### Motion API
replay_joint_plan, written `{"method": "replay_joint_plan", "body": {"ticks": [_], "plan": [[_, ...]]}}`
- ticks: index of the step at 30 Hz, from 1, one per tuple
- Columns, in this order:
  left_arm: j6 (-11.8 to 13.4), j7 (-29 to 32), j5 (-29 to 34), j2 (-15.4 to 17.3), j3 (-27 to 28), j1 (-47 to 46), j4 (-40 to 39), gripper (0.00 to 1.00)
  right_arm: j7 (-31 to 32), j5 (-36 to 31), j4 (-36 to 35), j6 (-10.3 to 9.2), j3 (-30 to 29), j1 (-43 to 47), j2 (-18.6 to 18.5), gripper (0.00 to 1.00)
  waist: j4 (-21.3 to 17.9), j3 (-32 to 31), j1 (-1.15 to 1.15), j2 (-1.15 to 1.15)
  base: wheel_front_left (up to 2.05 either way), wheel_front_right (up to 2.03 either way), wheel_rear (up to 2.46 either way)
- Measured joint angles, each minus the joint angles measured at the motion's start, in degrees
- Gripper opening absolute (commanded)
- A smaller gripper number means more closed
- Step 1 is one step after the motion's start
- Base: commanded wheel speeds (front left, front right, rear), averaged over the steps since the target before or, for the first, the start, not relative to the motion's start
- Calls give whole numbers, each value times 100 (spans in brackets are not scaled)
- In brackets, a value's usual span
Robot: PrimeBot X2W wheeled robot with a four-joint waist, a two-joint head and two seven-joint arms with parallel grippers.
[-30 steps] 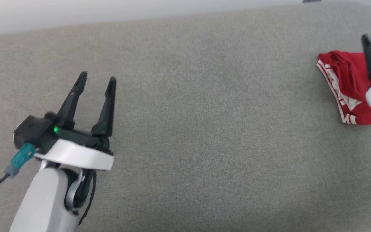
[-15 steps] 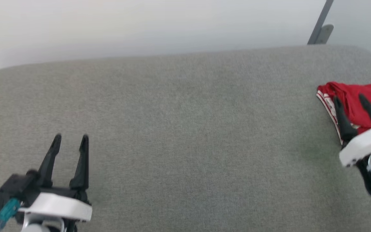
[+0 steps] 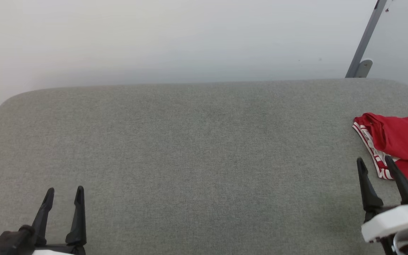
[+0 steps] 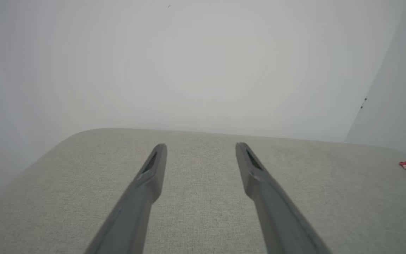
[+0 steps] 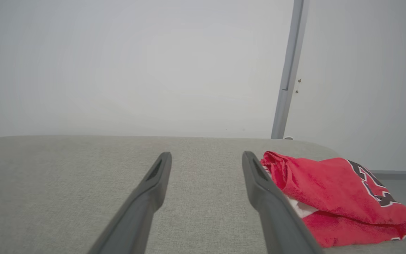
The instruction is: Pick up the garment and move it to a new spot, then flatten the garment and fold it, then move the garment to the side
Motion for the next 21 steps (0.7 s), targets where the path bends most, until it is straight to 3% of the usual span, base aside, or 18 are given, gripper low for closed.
{"method": "replay_joint_plan", "body": {"ticks": [9, 21], "plan": [[0, -1, 97, -73, 59, 142, -54, 100, 0, -318, -825, 0, -471, 859, 594, 100, 42, -96, 0, 0, 0, 0, 0], [0, 0, 146, -234, 42, 220, -56, 100, 31, -400, -1167, 0, -638, 1247, 843, 100, -22, -126, 0, 0, 0, 0, 0]]}}
